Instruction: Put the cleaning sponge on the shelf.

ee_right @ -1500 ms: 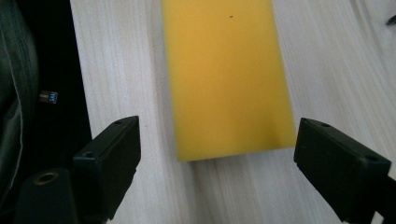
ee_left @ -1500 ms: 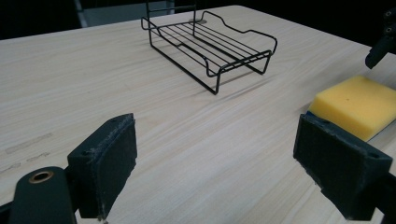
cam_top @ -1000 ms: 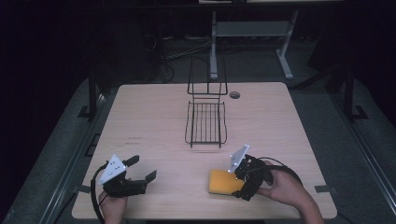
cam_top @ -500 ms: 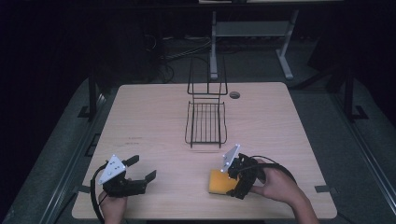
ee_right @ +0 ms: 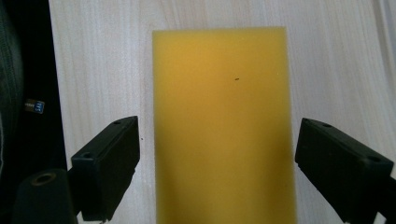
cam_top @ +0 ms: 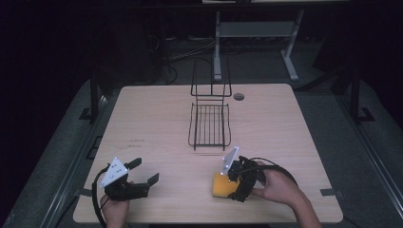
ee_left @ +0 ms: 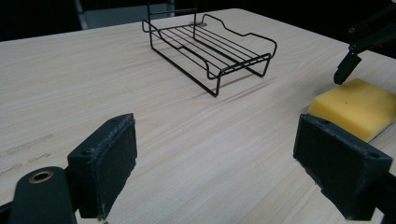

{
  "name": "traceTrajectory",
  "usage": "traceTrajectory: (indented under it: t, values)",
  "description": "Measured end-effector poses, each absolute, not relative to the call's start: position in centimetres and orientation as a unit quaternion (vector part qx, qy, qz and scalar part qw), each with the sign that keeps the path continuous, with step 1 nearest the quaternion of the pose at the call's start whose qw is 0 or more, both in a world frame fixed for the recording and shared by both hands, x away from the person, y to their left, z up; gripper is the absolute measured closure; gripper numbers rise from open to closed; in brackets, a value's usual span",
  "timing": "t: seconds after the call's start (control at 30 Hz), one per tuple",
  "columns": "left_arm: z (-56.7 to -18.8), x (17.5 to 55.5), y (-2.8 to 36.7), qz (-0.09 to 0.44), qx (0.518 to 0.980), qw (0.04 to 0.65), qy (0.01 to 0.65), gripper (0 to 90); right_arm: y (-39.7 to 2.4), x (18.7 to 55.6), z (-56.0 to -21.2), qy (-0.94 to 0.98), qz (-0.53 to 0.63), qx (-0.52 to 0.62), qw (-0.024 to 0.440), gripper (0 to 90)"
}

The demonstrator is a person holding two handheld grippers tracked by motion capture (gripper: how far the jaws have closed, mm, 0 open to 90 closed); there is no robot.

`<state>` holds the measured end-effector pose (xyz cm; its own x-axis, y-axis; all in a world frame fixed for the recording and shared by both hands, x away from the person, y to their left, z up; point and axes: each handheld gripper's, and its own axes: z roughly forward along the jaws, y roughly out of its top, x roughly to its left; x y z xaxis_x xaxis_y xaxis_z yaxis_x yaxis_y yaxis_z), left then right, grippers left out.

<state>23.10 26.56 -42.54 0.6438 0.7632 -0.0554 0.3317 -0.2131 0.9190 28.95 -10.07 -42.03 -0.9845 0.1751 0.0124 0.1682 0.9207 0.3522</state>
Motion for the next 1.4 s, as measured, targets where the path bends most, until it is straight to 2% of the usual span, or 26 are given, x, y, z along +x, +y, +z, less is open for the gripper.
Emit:
traceTrajectory:
  t: [1.4]
  values:
    - [-42.5,23.0,26.6,0.212,0.747,0.514,0.366,12.8,-9.5,29.3,-44.8,0.983,0.159,0.09,-0.003,15.0]
